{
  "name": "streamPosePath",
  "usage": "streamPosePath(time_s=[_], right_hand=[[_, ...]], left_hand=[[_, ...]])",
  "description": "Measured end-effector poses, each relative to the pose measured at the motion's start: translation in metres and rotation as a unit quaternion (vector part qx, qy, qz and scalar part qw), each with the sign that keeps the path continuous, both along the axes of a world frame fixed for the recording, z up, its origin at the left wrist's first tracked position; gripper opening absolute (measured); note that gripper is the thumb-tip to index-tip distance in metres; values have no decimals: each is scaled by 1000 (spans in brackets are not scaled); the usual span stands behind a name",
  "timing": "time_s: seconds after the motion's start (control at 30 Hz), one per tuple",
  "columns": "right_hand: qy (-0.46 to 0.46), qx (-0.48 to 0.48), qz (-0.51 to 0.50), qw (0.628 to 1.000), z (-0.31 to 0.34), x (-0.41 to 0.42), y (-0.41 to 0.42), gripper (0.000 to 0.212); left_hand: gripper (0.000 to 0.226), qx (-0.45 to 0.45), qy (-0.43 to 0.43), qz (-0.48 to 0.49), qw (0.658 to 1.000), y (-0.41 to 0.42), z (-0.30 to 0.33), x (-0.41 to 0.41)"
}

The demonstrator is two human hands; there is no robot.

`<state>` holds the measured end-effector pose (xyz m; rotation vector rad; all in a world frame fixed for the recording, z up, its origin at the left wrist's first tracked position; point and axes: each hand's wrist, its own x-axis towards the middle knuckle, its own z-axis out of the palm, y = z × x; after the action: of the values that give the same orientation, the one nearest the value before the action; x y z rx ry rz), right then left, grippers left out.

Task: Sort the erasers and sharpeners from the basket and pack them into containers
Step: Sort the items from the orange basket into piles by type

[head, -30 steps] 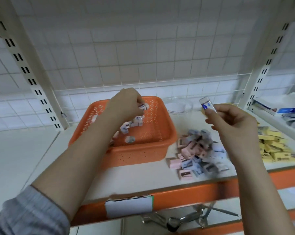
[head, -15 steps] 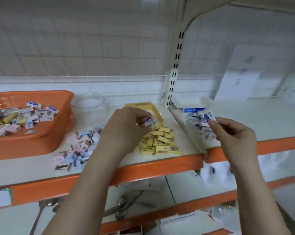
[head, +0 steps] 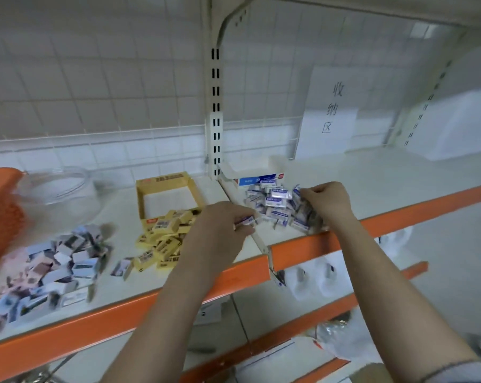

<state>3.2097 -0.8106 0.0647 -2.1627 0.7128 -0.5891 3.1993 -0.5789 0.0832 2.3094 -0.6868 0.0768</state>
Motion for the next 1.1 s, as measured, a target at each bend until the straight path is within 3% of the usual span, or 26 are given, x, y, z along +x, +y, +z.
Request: streamPosePath(time_s=[0.13, 0.3, 0.47, 0.63, 0.83, 1.1], right_hand=[[-45, 47, 8, 998, 1, -13, -9, 38], [-141, 112, -35, 983, -3, -68, -7, 16], [-141, 132, -65, 979, -22, -108, 1, 20], [-116, 127, -58, 983, -29, -117, 12, 19], [-129, 69, -11, 989, -19, -108, 32, 15], [-170, 11, 120, 978, 6, -61, 128, 18]], left_hand=[[31, -39, -3, -44, 998, -36, -4, 14], [33, -33, 13, -98, 995, -86, -8, 35], [35, 16, -19, -87, 996, -108, -25, 45], [29, -14, -56, -39, 998, -105, -29, 42], [24, -31, -70, 17, 997, -53, -12, 34], [18, -77, -87, 148, 982, 97, 18, 19]])
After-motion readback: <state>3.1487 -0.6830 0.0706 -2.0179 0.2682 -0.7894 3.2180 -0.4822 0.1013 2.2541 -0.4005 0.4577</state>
